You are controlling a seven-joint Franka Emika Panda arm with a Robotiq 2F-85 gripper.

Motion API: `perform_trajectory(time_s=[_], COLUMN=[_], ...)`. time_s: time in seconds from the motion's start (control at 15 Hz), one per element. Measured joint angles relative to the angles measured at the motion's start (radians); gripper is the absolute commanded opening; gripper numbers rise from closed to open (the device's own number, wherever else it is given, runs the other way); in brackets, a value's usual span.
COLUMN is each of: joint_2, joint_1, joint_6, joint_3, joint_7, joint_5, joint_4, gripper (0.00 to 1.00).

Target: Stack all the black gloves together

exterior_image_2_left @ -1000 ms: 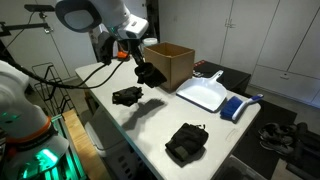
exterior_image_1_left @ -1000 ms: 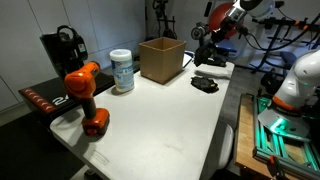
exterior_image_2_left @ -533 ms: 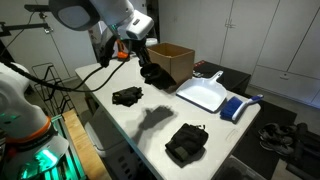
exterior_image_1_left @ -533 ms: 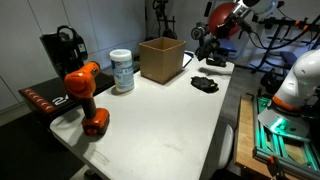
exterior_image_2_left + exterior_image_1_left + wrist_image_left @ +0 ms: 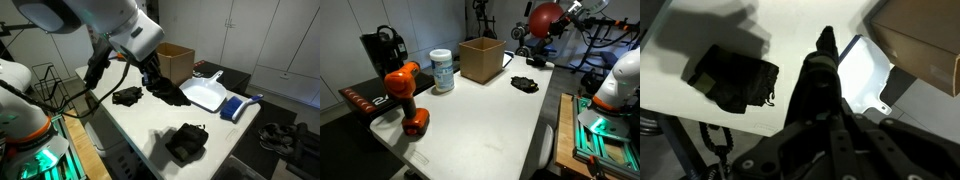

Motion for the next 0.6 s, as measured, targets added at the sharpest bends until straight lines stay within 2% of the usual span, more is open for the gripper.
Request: perform_trajectory(time_s=[0.2,0.6], joint_2=[0.079,0.234], joint_1=[0.016,0.046], joint_6=[-0.035,-0.038], joint_3=[-0.059,-0.111], joint_7=[-0.055,-0.168], joint_5=[0.054,0.199], joint_4=[0.053,0.144], gripper=[0.01,0.01])
